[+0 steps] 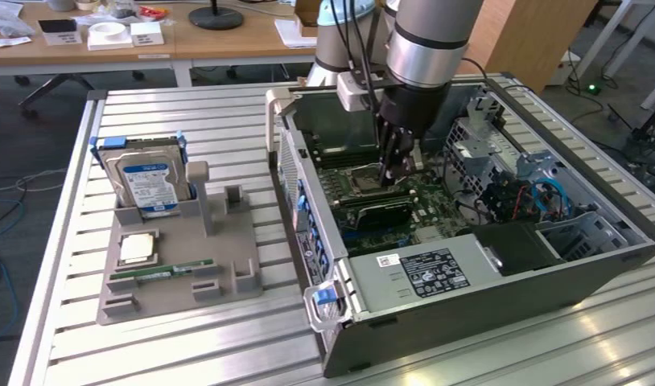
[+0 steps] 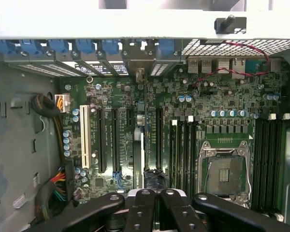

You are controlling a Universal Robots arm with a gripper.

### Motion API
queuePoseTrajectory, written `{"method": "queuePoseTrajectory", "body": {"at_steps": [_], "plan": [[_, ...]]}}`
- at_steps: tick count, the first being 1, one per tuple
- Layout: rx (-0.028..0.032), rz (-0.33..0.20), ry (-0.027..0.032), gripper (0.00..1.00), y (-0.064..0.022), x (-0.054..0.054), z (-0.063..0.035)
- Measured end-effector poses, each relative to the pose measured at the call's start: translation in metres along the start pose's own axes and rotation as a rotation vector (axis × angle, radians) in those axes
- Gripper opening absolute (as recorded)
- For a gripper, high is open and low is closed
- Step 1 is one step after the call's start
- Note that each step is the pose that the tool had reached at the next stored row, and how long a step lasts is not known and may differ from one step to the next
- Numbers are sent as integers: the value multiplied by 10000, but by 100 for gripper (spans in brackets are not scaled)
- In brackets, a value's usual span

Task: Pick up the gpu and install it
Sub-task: 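Press down on the gpu until it lock into place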

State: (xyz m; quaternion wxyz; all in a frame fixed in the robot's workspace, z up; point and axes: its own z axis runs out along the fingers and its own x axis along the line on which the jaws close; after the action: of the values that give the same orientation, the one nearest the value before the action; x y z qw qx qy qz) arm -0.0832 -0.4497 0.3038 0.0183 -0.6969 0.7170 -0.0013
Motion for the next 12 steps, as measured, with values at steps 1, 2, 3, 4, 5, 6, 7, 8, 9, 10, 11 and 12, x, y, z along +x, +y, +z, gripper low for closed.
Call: {"method": "queuePoseTrajectory", "body": {"at_steps": [1, 2, 3, 4, 5, 6, 7, 8, 9, 10, 11, 12], "plan": [[0, 0, 1, 11, 0, 0, 0], [-1, 0, 1, 11, 0, 0, 0], [0, 0, 1, 11, 0, 0, 0], [0, 0, 0, 11, 0, 0, 0], [0, 0, 0, 11, 0, 0, 1], [0, 0, -1, 11, 0, 0, 1], [0, 0, -1, 11, 0, 0, 1], [1, 0, -3, 11, 0, -1, 3], [2, 2, -3, 11, 1, -6, 4], [1, 3, -2, 11, 3, -11, 5], [1, 1, -1, 11, 5, -17, 7], [1, 0, -1, 11, 7, -23, 9]]}}
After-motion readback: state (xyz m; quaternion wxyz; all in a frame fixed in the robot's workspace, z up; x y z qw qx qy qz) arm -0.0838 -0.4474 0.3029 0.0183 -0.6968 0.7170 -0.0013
